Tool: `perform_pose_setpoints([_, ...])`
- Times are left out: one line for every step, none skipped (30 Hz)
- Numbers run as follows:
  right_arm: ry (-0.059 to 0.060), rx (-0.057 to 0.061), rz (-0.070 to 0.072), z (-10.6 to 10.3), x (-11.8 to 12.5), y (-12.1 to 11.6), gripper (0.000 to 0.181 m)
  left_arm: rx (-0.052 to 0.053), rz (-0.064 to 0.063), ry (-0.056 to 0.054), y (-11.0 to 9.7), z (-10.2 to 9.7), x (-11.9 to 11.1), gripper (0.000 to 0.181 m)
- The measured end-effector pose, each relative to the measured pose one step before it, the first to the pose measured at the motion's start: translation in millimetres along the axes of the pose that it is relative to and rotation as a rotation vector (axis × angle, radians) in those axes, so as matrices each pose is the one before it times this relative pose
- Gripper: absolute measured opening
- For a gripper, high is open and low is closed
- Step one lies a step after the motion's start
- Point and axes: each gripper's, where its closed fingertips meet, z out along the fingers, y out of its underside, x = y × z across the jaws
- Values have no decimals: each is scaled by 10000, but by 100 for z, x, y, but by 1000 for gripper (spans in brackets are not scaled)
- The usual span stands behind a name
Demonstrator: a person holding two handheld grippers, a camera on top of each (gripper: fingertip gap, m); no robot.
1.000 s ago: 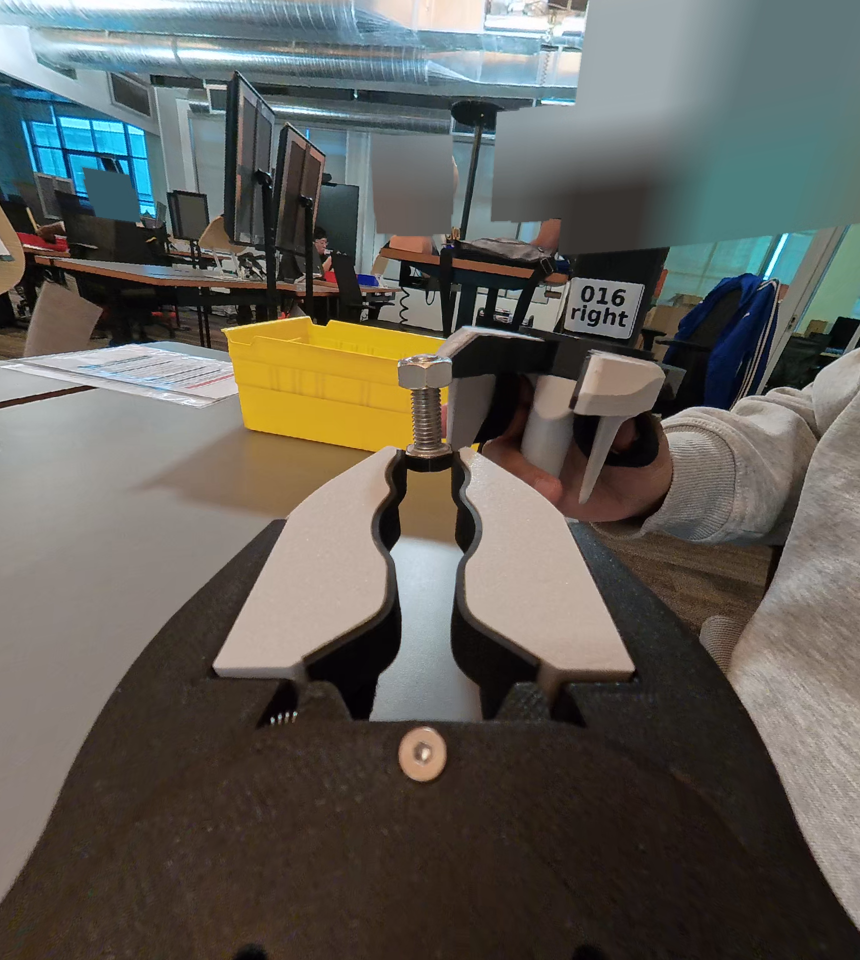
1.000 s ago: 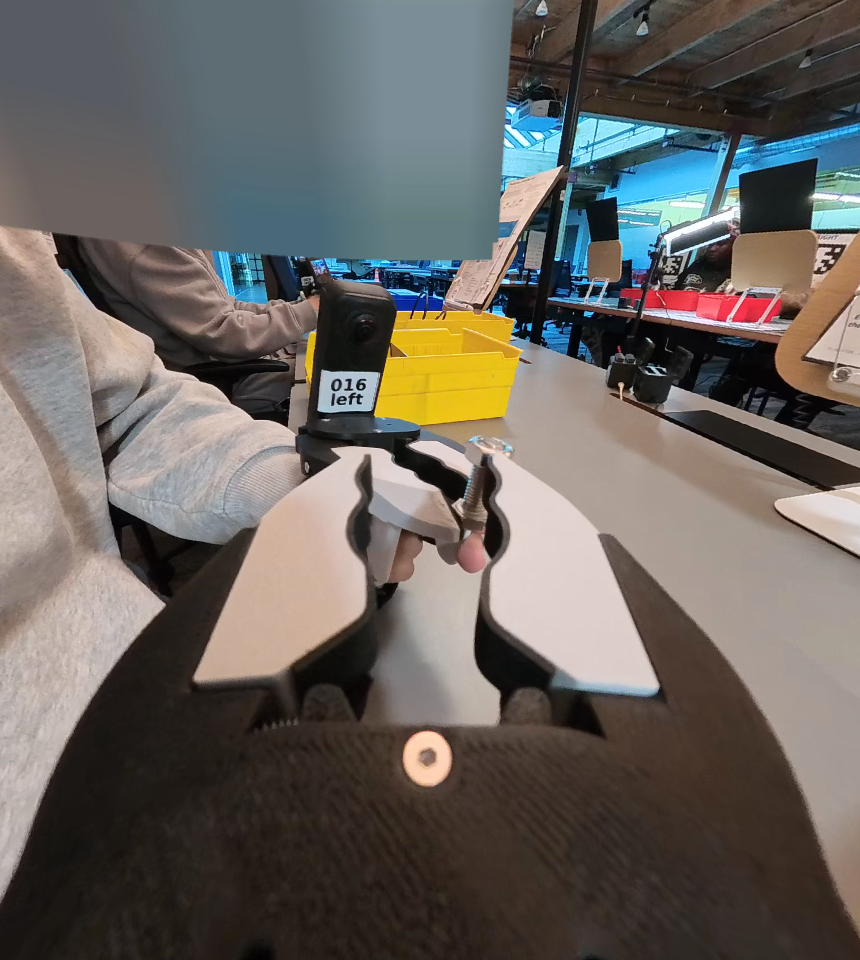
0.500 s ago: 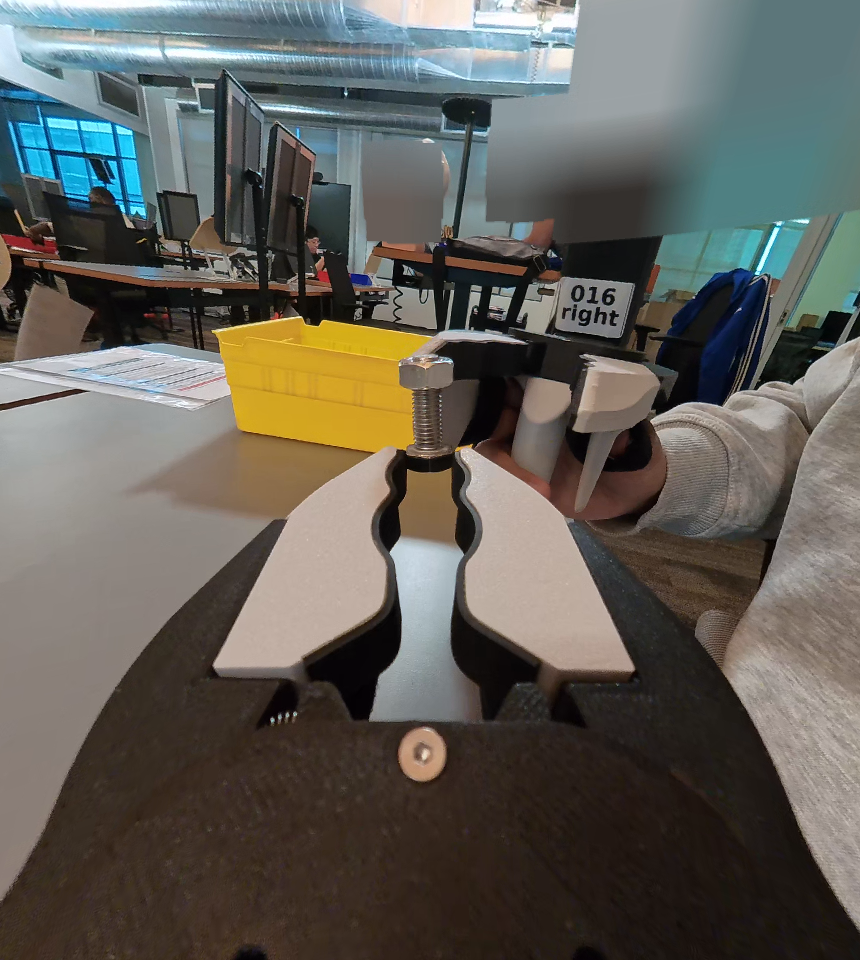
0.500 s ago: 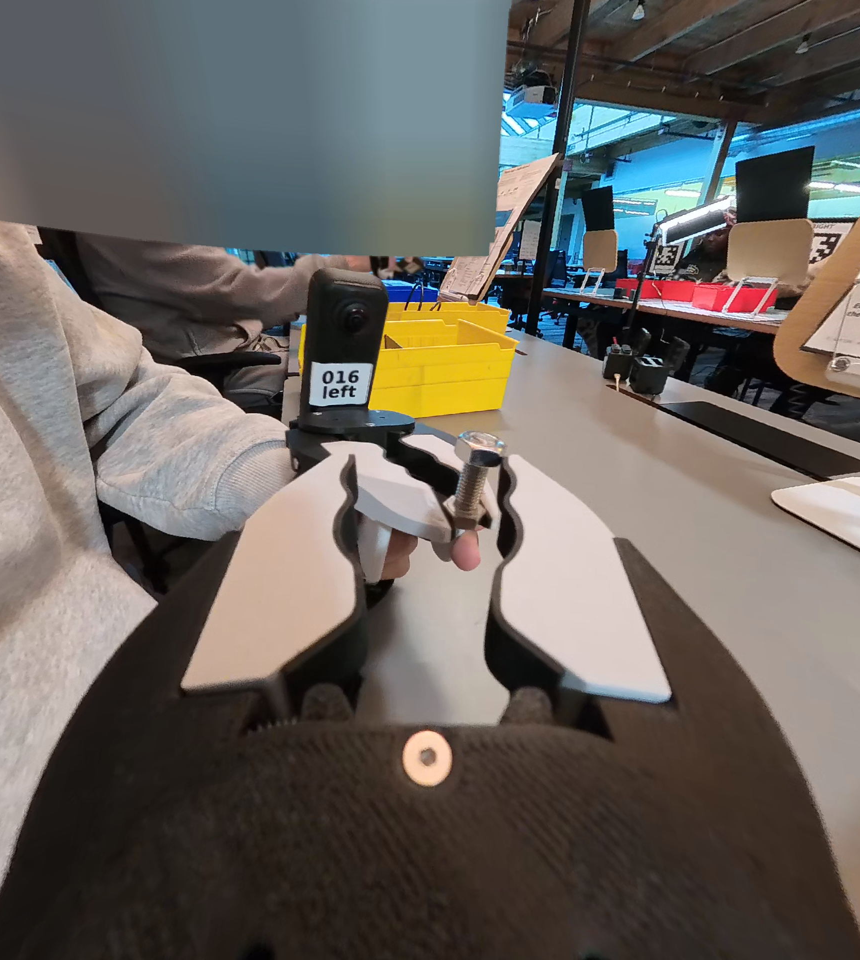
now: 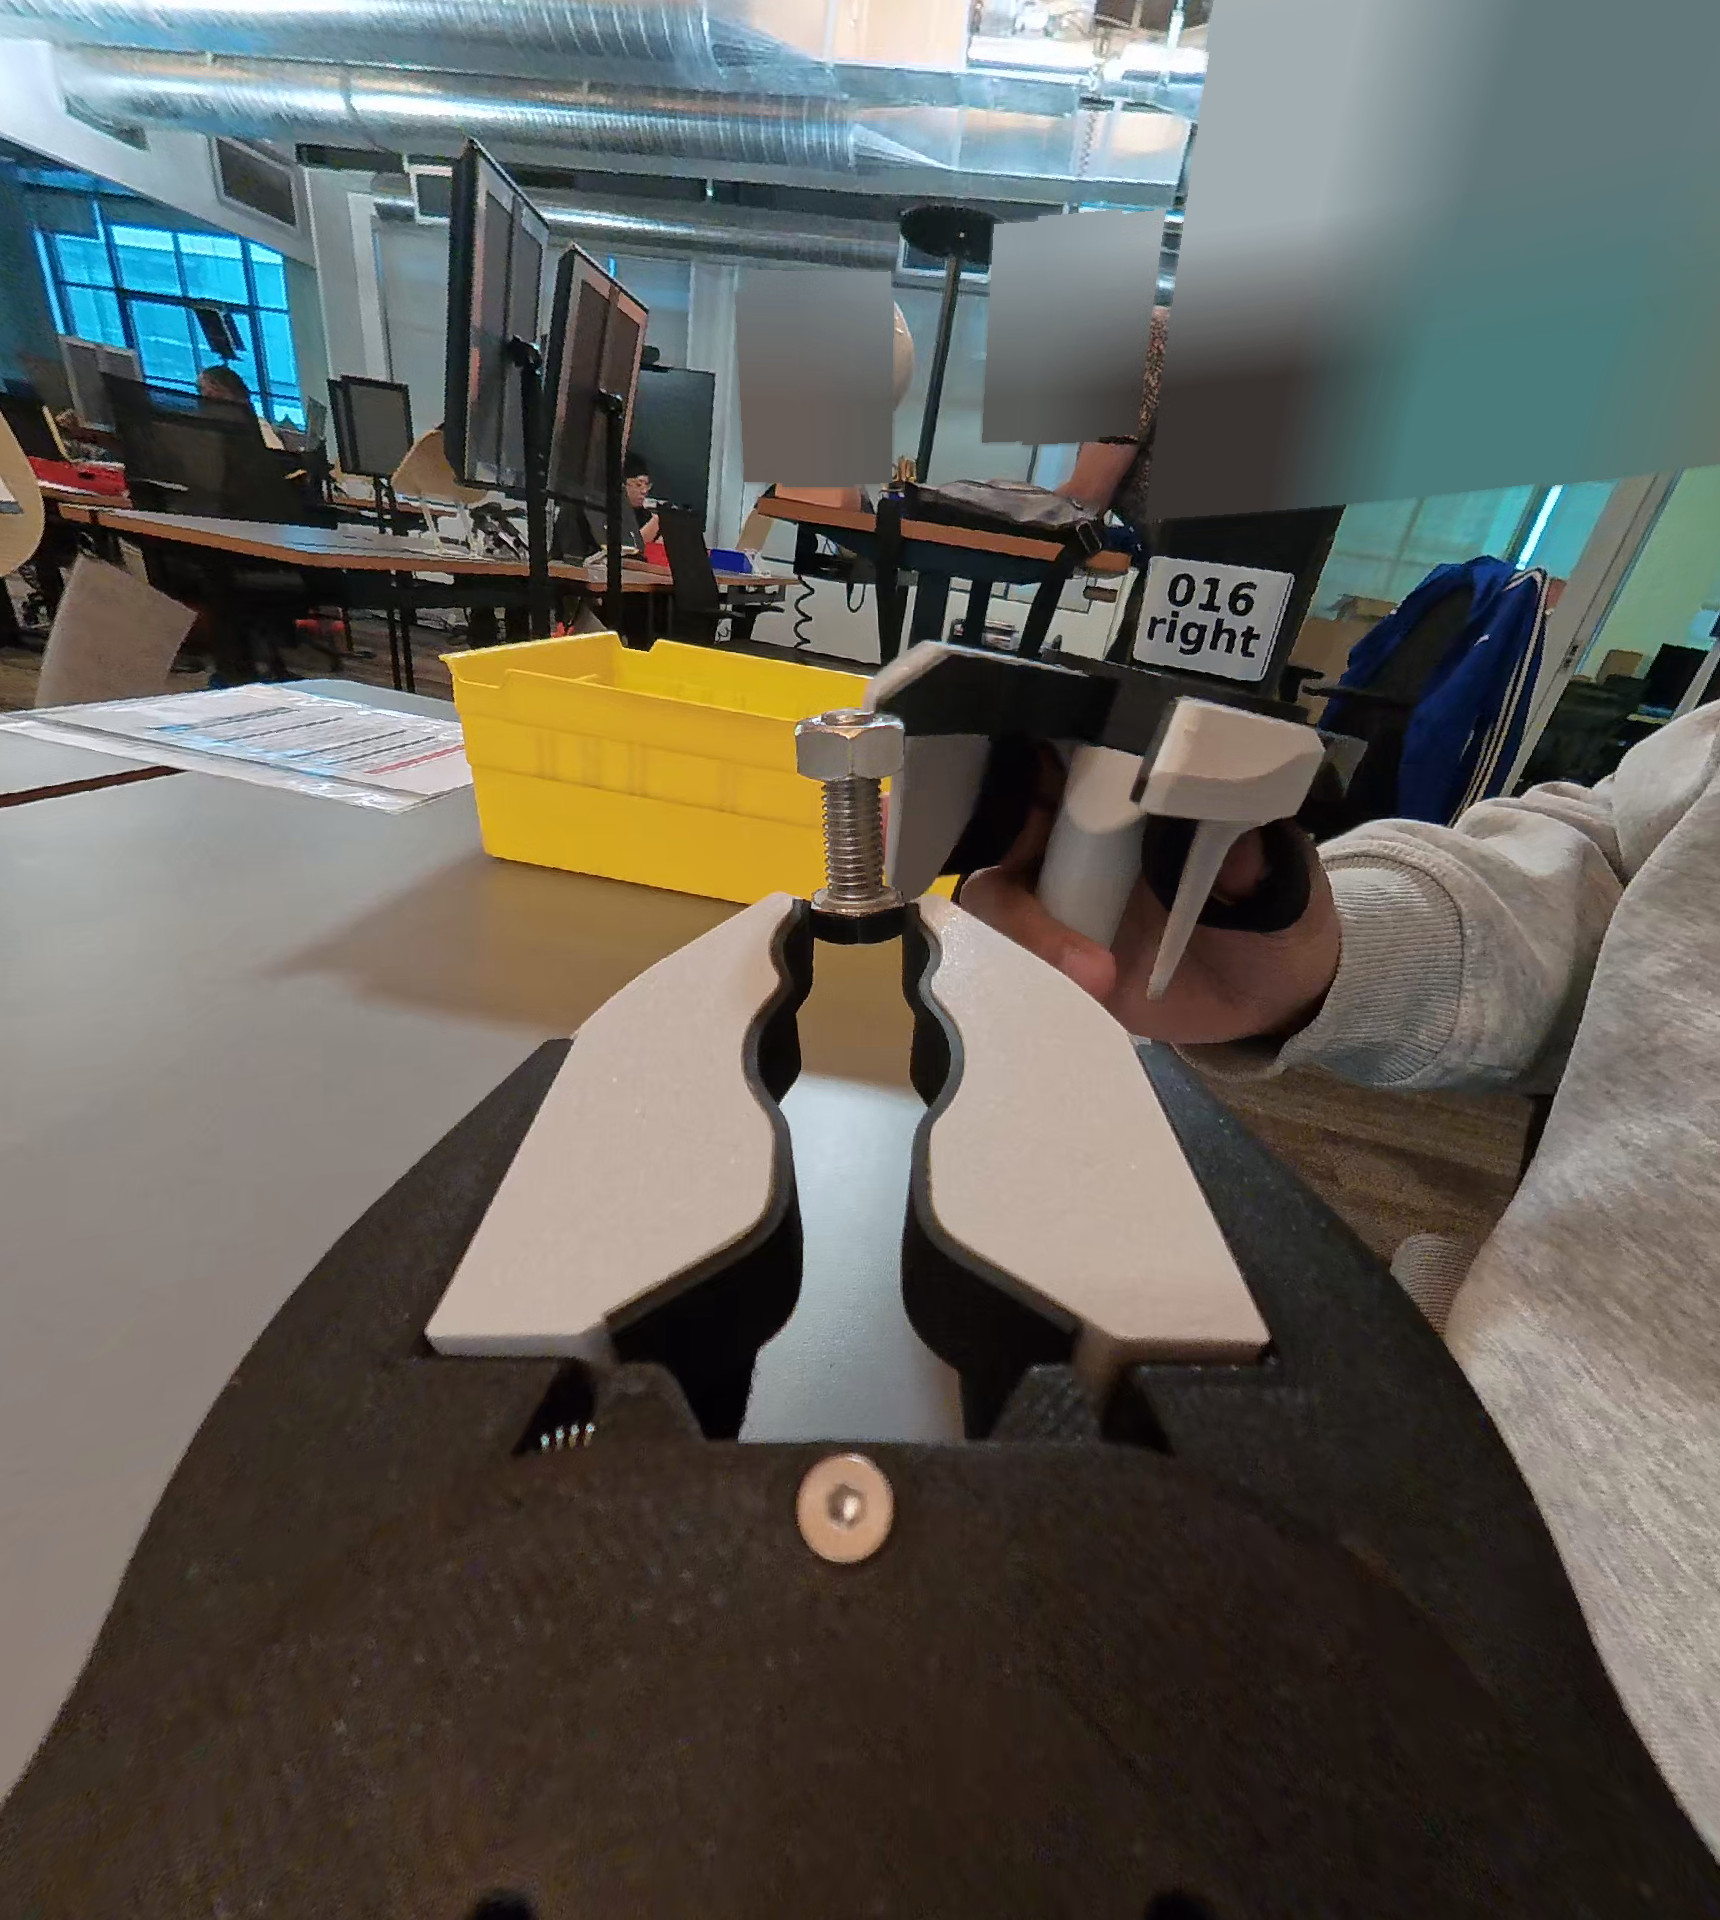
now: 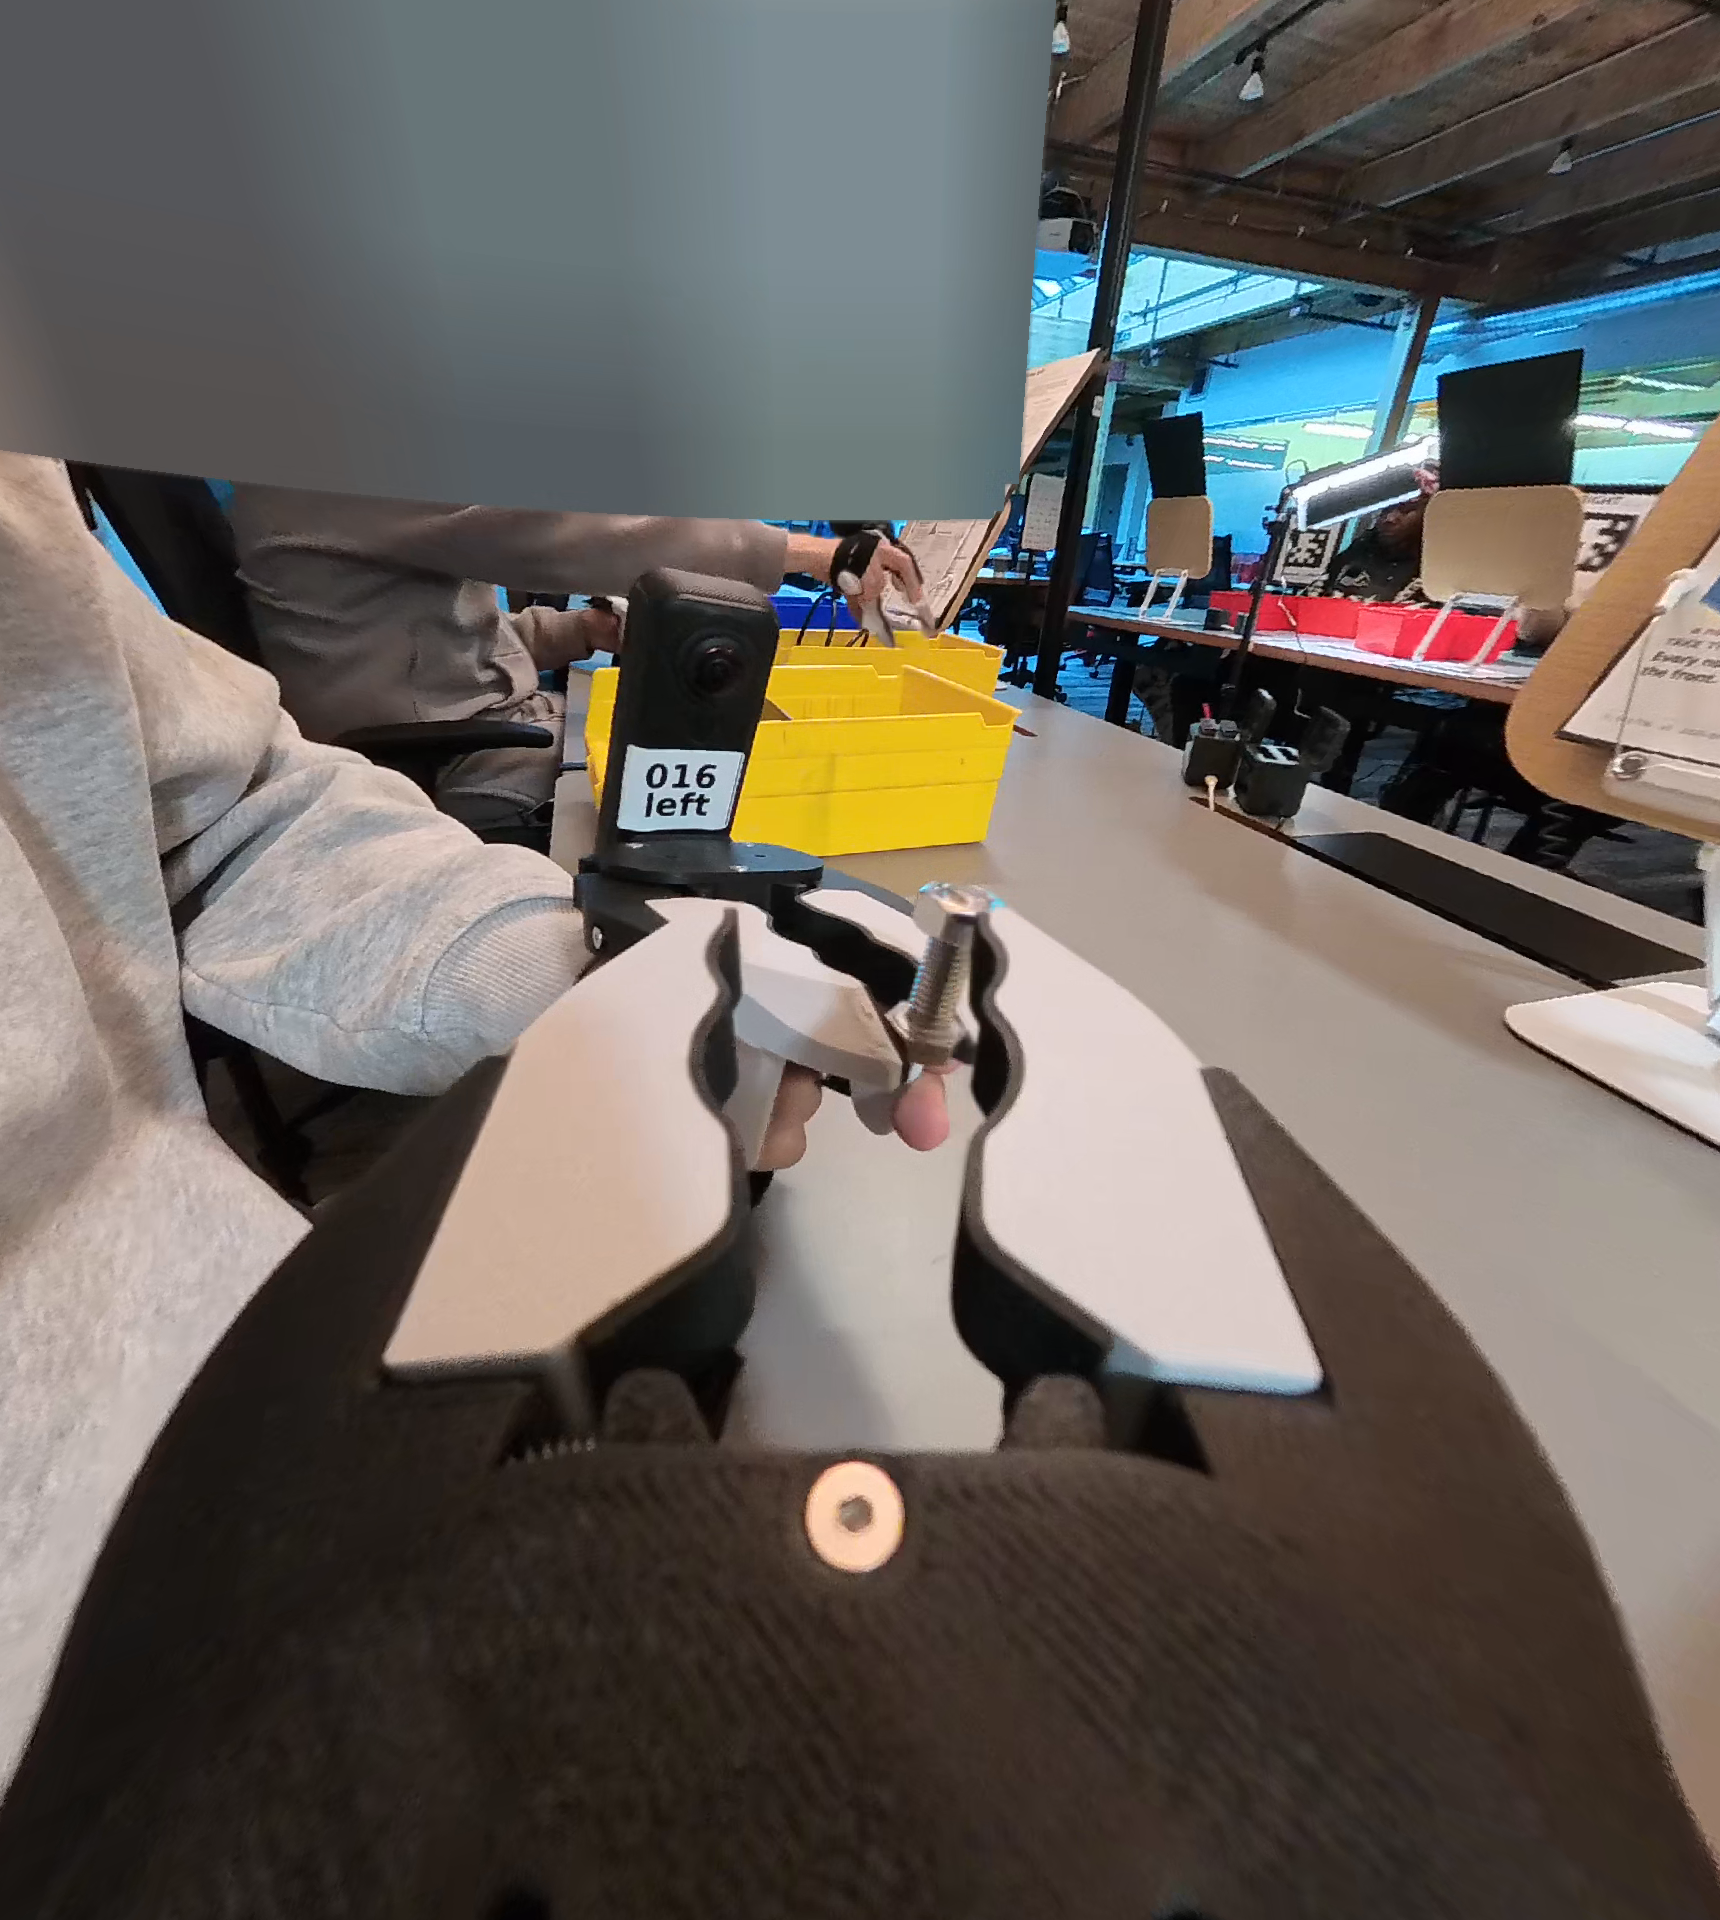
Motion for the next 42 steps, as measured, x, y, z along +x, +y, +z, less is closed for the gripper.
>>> perform_pose_setpoints([75,41,47,-51,178,-46,44,0,7,16,2,8,21,17])
perform_pose_setpoints([52,3,89,5,162,53,46,-1,10,28,-7,3,44,17])
perform_pose_setpoints([19,-24,117,44,104,113,49,-3,13,30,10,10,62,17])
perform_pose_setpoints([-26,-36,122,74,25,159,52,-5,21,25,5,12,66,17])
perform_pose_setpoints([-47,-40,92,77,-40,143,53,-11,19,26,12,14,60,17])
perform_pose_setpoints([-40,-37,36,78,-80,118,54,-16,24,19,21,18,53,17])
perform_pose_setpoints([-43,-35,-19,68,-95,64,54,-11,25,3,14,22,33,17])
perform_pose_setpoints([-45,-40,-47,51,-129,49,54,-10,10,3,7,4,17,17])
perform_pose_setpoints([-45,-39,-60,54,-140,47,54,-2,-3,-7,4,7,-1,17])
perform_pose_setpoints([-53,-39,-57,44,-142,36,53,7,-20,-12,-15,-8,-34,17])
perform_pose_setpoints([-23,-32,-58,39,-104,34,53,11,-27,-6,-2,-16,-30,17])
perform_pose_setpoints([23,-12,-74,14,-26,-15,53,14,-17,-10,-14,-10,-28,17])
perform_pose_setpoints([15,-13,-70,-9,-10,-16,53,13,-11,-13,-23,-15,-25,17])
perform_pose_setpoints([-1,-10,-37,-23,-6,-10,52,8,-15,-12,-5,-6,-26,17])
perform_pose_setpoints([-11,13,3,-32,-11,-19,52,3,-17,-11,2,-9,-23,17])
perform_pose_setpoints([-26,30,25,-31,-26,-42,50,4,-18,-16,-12,-10,-41,17])
perform_pose_setpoints([-47,33,24,-29,-53,-46,48,6,-26,-25,-6,-12,-62,17])
perform_pose_setpoints([-51,30,11,-19,-67,-52,46,-3,-36,-18,2,-14,-69,17])
perform_pose_setpoints([-40,21,2,7,-65,-38,45,-1,-30,-6,2,-10,-43,17])
perform_pose_setpoints([-35,-5,-10,22,-86,7,44,5,-10,-4,-10,-7,-17,17])
perform_pose_setpoints([-14,-24,-29,29,-53,43,44,0,4,-3,3,2,7,17])
perform_pose_setpoints([-2,-23,-46,14,-45,9,44,0,3,2,0,0,0,17])
perform_pose_setpoints([5,-9,-53,-17,-17,-22,43,-3,3,4,4,-8,11,17])
perform_pose_setpoints([23,13,-47,-42,20,-74,42,-8,12,9,7,19,22,17])
perform_pose_setpoints([43,32,-38,-70,65,-111,41,-13,24,14,16,12,41,17])
perform_pose_setpoints([49,42,-25,-97,90,-115,40,-13,34,15,18,14,50,17])
perform_pose_setpoints([43,37,-10,-103,113,-127,40,-12,38,17,7,10,58,17])
perform_pose_setpoints([34,15,-1,-122,146,-107,39,-20,45,29,19,13,75,17])
perform_pose_setpoints([17,-26,2,-131,157,-89,39,-81,187,60,43,5,103,17])
perform_pose_setpoints([-32,-84,14,-159,129,-90,36,-237,586,53,69,-75,27,17])
perform_pose_setpoints([-58,-133,48,-175,138,-132,30,-381,856,61,60,-202,-61,17])
perform_pose_setpoints([-10,-181,66,-156,234,-124,29,-462,802,62,155,-298,-157,17])
perform_pose_setpoints([27,-265,43,-142,286,-44,29,-389,618,-81,200,-383,-362,17])
perform_pose_setpoints([27,-305,-44,-135,281,13,28,-182,342,-164,133,-382,-390,17])
perform_pose_setpoints([39,-301,-174,-110,263,59,26,-82,-37,20,119,-298,-149,17])
perform_pose_setpoints([77,-336,-283,-61,261,167,25,-76,-234,142,141,-155,48,17])
perform_pose_setpoints([54,-385,-329,8,163,304,24,-123,-80,96,188,-32,54,17])
perform_pose_setpoints([10,-397,-301,83,29,368,23,-242,173,3,278,70,11,17])
perform_pose_setpoints([-13,-385,-182,169,-92,341,21,-382,324,-15,394,104,66,17])
perform_pose_setpoints([-78,-379,43,222,-236,331,20,-457,401,-14,468,95,131,18])
perform_pose_setpoints([-153,-398,349,241,-295,312,18,-422,410,-46,465,77,163,18])
perform_pose_setpoints([-183,-357,483,210,-231,235,18,-283,305,-51,330,69,177,18])
